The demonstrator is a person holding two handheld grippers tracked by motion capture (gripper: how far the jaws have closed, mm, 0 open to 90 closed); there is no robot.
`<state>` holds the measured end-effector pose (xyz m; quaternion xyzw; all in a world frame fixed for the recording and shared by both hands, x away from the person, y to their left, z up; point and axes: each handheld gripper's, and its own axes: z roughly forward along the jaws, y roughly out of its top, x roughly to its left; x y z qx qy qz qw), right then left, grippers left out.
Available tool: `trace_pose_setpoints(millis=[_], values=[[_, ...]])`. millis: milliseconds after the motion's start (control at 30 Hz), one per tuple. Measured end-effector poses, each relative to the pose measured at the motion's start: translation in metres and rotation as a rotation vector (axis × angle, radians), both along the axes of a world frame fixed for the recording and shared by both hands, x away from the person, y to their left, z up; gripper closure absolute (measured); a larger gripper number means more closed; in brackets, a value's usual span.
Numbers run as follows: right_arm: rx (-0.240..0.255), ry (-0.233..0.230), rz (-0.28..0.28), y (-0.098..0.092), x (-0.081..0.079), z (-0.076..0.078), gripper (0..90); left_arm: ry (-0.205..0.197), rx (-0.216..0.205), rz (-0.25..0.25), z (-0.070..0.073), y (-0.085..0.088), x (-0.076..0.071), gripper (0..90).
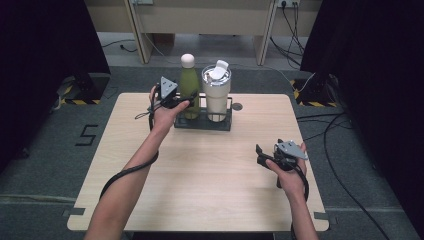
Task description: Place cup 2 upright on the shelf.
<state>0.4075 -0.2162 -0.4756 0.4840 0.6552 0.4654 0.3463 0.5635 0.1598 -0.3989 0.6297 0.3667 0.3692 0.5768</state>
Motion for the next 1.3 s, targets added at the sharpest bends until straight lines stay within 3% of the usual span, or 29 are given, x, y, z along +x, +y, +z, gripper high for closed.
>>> trace_pose_setpoints(millis=[433, 1300], values=[[0.0, -0.002, 0.001, 0.001, -0.001, 0.001, 14.9, -0.008, 0.031, -0.011, -0.002, 0.009, -0.02, 5.9], [0.003, 0.002, 0.005, 0.003, -0.003, 0.002, 14.9, 0.004, 0.029, -0.022, -0.018, 0.04, -0.067, 6.9]])
